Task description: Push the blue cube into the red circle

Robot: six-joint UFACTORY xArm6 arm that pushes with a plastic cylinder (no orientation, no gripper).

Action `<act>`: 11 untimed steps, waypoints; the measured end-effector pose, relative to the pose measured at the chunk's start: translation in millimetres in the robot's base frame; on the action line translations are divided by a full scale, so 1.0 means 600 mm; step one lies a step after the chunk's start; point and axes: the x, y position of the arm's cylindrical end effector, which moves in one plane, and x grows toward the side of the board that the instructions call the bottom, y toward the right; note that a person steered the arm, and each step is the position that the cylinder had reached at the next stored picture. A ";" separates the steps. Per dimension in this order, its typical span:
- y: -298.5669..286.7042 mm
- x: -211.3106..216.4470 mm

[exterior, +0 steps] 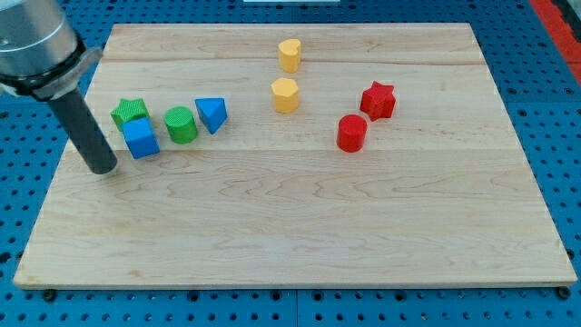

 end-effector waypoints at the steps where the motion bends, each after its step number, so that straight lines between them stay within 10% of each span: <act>1: -0.042 -0.059; 5: 0.092 0.010; 8: 0.445 -0.007; 10: 0.491 -0.008; 11: 0.406 0.105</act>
